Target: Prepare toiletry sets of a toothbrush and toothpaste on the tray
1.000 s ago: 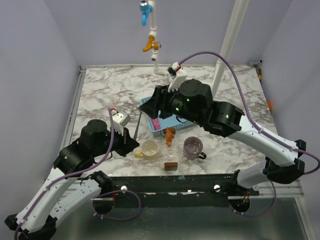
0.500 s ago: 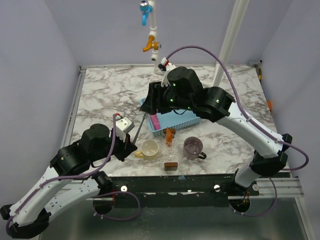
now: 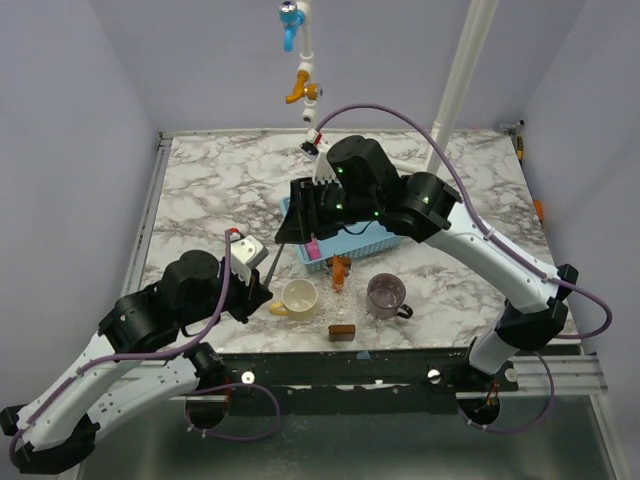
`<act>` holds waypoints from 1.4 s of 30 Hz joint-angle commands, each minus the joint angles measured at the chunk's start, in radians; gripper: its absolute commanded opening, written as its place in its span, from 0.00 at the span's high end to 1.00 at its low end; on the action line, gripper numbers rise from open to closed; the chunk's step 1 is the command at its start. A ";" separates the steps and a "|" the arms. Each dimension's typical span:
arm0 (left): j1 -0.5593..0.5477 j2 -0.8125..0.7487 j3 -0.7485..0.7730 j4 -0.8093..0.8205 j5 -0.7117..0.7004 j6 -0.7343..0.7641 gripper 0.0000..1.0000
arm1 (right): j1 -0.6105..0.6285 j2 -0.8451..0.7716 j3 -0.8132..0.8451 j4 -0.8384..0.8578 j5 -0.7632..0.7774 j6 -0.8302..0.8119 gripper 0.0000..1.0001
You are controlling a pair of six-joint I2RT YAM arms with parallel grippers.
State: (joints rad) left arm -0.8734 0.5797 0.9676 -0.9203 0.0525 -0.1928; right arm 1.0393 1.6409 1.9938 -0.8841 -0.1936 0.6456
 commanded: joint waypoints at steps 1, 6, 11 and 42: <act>-0.012 -0.008 -0.003 -0.005 -0.028 0.015 1.00 | 0.000 0.020 0.000 -0.015 -0.043 0.002 0.53; -0.015 -0.014 -0.001 -0.007 -0.031 0.016 1.00 | -0.002 0.034 0.003 -0.018 -0.043 0.000 0.55; -0.017 -0.020 -0.006 -0.001 -0.017 0.016 1.00 | -0.004 0.036 0.002 -0.007 -0.041 0.007 0.61; -0.019 -0.007 0.024 0.087 -0.031 0.007 0.24 | -0.014 -0.154 -0.209 0.086 0.092 -0.094 1.00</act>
State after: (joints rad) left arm -0.8860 0.5659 0.9592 -0.8982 0.0437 -0.1822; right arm 1.0256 1.5566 1.8183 -0.8085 -0.1810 0.6369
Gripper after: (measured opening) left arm 0.709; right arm 0.060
